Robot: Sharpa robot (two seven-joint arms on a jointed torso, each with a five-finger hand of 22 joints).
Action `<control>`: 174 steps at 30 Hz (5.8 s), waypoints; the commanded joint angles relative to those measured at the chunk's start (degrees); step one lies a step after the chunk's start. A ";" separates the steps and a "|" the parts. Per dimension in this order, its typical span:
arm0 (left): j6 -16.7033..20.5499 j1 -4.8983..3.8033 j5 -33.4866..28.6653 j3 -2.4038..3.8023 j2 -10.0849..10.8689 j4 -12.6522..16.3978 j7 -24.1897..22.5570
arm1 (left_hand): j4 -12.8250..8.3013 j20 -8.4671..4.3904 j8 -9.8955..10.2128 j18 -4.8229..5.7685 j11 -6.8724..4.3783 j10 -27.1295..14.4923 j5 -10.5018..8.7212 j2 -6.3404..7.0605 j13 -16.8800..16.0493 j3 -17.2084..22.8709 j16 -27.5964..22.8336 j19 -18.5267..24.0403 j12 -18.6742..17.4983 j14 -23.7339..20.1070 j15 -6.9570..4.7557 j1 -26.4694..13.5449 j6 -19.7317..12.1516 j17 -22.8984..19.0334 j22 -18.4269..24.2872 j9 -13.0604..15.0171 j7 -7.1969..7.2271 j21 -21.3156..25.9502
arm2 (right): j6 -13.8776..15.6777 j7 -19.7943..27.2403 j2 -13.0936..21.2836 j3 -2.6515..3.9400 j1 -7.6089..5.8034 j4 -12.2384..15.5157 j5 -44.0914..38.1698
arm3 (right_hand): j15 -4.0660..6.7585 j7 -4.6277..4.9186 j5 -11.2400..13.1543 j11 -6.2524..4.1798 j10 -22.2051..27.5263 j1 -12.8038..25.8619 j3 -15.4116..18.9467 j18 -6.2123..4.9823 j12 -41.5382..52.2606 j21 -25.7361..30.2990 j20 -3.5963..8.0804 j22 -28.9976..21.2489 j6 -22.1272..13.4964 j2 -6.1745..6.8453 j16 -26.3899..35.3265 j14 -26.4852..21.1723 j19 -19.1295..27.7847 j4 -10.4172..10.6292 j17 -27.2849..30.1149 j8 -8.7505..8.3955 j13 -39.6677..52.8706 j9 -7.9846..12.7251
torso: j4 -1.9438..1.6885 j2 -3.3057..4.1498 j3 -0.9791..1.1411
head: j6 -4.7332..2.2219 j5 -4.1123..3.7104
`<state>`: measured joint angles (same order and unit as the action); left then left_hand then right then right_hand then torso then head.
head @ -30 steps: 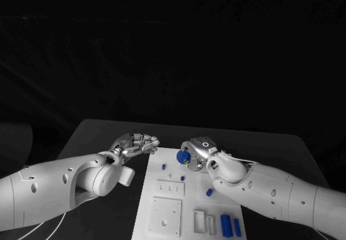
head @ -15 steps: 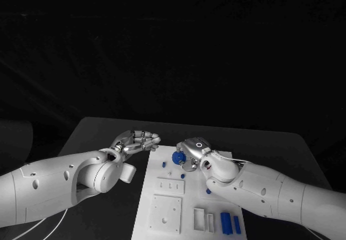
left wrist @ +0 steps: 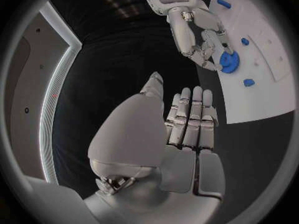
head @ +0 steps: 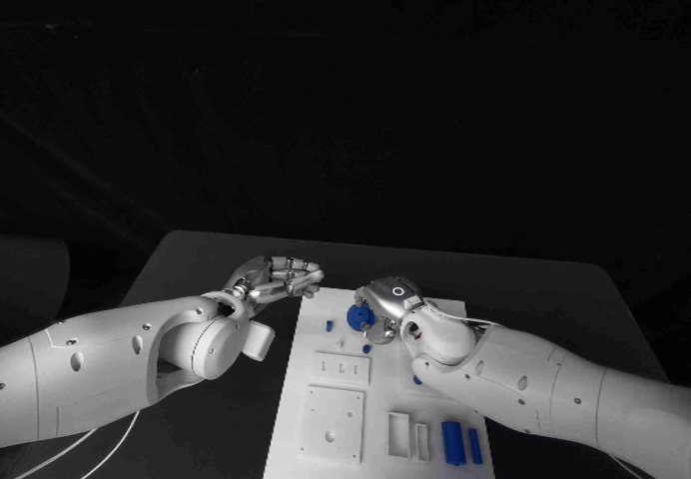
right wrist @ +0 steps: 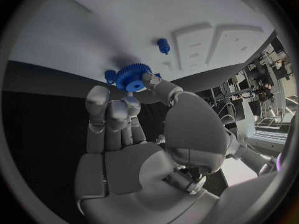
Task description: Assemble the parts on the task board
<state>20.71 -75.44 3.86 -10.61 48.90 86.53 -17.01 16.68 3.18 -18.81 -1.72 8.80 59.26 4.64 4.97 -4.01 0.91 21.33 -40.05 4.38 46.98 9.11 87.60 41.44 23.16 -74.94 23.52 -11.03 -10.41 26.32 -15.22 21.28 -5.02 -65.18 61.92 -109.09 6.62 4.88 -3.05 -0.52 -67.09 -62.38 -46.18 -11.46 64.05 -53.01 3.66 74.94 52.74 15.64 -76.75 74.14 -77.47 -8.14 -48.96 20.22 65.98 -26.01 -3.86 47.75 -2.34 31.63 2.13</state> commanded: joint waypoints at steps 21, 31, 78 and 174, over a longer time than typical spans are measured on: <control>-0.48 -0.37 0.35 0.08 -0.76 0.04 -0.41 | -0.07 0.23 0.32 -0.99 0.04 -0.23 -0.21 -0.01 0.05 -0.24 0.28 0.09 -0.34 0.09 0.14 0.19 0.06 -0.09 -1.18 -0.10 0.11 0.22 | -1.67 1.23 -1.29 -0.35 0.03 -2.32 0.77 | 0.23 0.91 0.02 -0.13 0.20 -0.10 0.25 -3.54 0.00 -0.16 0.47 0.85 3.74 0.26 0.66 -0.07 0.21 0.17 -0.22 -0.52 -0.11 -0.06 | -0.05 -0.06 0.07 | 0.20 0.19; -0.39 -0.39 0.35 0.08 -0.62 0.09 -0.36 | -0.07 0.23 0.34 -1.01 0.05 -0.24 -0.20 -0.01 0.06 -0.23 0.29 0.08 -0.36 0.09 0.14 0.21 0.05 -0.09 -1.19 -0.12 0.10 0.22 | -3.15 1.48 -1.25 -0.43 0.03 -2.40 1.40 | -0.04 1.24 0.06 0.17 0.49 -0.28 0.59 -3.54 -0.03 -0.02 0.61 0.75 2.64 0.25 0.97 -0.10 0.39 -0.05 -0.45 -1.24 -0.17 0.08 | 0.11 -0.12 0.09 | 0.35 0.35; -0.32 -0.45 0.41 0.07 0.20 0.12 -0.16 | -0.03 0.28 0.57 -1.06 0.33 -0.55 -0.20 0.13 0.11 -0.22 0.29 0.03 -0.52 0.04 0.19 -0.04 -0.15 -0.15 -1.18 -0.25 -0.22 0.22 | -5.87 1.57 1.89 -0.67 -0.01 -0.92 4.47 | -0.59 1.88 0.06 0.77 0.93 -1.52 2.27 -3.54 0.06 0.24 0.77 0.66 -5.53 -0.79 1.81 -0.05 0.74 -1.79 -1.71 -5.18 -0.77 1.55 | 0.13 -0.10 0.18 | 0.25 -0.08; -1.99 -0.09 -0.08 -0.03 1.09 -0.45 -0.46 | -0.09 -0.40 0.49 -0.79 -0.02 3.03 -0.32 -0.38 -0.54 -0.37 2.89 -0.65 0.80 3.05 -0.58 -0.29 0.79 0.83 -1.30 -0.34 -0.53 -0.42 | -4.70 25.80 15.72 3.25 3.76 -8.10 32.44 | -2.07 3.44 -0.69 2.30 4.30 1.20 11.58 -3.54 1.17 0.64 -0.01 0.85 -4.01 -5.41 4.03 -0.67 3.45 -6.28 -3.75 -4.59 -1.99 1.80 | 2.54 -1.27 1.77 | 1.20 -1.96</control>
<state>19.72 -75.51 3.87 -10.67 50.02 85.92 -17.17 16.68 2.87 -18.60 -2.16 8.49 62.44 4.64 4.97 -4.64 0.91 23.96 -40.36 5.54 49.75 8.60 87.60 41.85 23.93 -74.92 23.24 -11.04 -10.63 22.05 10.77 37.12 -1.77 -61.48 53.91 -74.64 4.46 7.81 -3.93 2.03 -62.87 -60.94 -34.35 -11.35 65.01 -52.20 3.40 74.92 47.96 10.68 -73.09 73.14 -73.95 -14.30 -52.64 15.58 64.03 -24.26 -1.29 46.47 -0.55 32.80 0.04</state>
